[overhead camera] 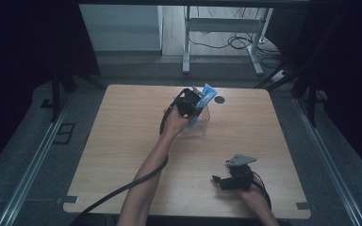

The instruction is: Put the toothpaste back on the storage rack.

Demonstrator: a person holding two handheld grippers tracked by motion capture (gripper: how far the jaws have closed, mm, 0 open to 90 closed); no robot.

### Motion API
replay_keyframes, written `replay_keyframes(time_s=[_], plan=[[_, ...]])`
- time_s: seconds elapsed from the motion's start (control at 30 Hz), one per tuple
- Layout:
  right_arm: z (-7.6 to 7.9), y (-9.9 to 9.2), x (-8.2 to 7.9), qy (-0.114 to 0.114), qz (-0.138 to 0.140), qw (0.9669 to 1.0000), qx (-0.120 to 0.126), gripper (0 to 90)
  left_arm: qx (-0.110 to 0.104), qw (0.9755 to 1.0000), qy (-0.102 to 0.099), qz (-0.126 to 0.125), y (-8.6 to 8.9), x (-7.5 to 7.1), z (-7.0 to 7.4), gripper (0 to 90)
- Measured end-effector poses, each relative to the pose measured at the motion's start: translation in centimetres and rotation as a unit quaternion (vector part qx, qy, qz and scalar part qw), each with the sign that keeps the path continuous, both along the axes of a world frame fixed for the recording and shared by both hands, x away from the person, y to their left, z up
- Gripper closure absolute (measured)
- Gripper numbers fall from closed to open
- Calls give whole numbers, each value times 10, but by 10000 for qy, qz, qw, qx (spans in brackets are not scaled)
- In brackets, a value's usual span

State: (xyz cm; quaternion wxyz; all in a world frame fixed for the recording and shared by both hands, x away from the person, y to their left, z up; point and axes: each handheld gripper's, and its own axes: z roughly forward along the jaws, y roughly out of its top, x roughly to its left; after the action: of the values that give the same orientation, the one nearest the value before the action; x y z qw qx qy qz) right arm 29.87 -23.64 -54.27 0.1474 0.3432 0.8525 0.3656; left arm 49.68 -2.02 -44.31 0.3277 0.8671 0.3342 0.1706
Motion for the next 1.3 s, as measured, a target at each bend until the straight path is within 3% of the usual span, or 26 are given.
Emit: replay_keyframes(time_s=[0.33, 0.93, 1.3], plan=[[0, 0, 0, 0, 0, 10000, -5, 134, -58, 9998, 156, 64, 2, -1, -3, 672], [0, 0, 0, -4, 0, 10000, -9, 134, -104, 9998, 176, 38, 7, -7, -3, 565], [0, 0, 0, -5, -7, 10000, -7, 134, -422, 9989, 207, 76, 14, -11, 4, 479]])
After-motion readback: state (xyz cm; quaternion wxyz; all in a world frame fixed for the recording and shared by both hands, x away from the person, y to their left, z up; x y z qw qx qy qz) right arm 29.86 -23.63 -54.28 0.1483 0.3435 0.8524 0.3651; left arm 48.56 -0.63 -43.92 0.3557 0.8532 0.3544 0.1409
